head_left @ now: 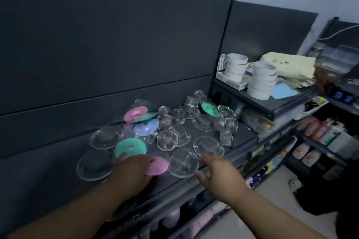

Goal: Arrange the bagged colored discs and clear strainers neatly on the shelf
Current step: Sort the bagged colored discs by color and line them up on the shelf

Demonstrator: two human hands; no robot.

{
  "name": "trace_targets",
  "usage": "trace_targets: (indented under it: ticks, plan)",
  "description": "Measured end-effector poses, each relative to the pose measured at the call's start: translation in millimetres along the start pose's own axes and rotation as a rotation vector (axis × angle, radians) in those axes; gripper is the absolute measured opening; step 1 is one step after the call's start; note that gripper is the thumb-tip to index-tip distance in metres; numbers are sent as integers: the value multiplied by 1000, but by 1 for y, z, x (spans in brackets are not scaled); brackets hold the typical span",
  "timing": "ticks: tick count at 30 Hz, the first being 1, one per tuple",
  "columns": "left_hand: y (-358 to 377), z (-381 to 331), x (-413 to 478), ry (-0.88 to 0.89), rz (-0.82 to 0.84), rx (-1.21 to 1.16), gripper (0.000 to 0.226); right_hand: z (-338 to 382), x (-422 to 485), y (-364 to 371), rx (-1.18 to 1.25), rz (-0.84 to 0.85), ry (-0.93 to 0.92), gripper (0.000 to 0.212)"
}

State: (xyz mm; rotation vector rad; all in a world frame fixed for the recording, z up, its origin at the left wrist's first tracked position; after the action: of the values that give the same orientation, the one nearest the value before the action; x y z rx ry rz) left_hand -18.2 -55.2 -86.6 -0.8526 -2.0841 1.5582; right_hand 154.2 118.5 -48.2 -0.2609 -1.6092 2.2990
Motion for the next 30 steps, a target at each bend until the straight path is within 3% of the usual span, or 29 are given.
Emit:
trace_targets:
  ticks: [5,11,15,19,22,25,28,30]
  plan:
    - [-40,4,14,-121,-108,-88,20,-6,53,-5,66,-7,-122,36]
    - [-94,27,57,-218,-328,-135,25,-2,111,-17,94,-58,-160,36]
    - [-104,28,89,-102,-534,-301,34,-1,143,-19,92,-77,-177,34]
    - [-89,36,111,-84,-578,-409,32,10,170,-11,127,-94,-206,35]
    - [-85,44,117,-85,-628,-467,31,19,192,-7,132,-121,-271,48]
    - [-84,54,115,-113,-665,-474,33,37,218,-2,101,-77,-397,75]
    - [-77,66,110,-213,-650,-493,33,54,249,12,-6,4,-483,100]
    - [-73,70,102,-278,-651,-498,33,62,268,25,-80,44,-521,105]
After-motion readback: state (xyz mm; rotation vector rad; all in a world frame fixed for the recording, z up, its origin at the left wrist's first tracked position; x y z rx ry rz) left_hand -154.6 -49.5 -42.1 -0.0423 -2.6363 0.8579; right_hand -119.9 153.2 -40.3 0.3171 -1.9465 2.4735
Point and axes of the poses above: each hand's wrist, its own x-axis towards the middle knuckle, its own y-axis out of the palm, z = x × y, the point moved 4 cm from there along x, towards the middle knuckle, and after that the axes turned 10 degrees about -y, right-handed, at the moved point
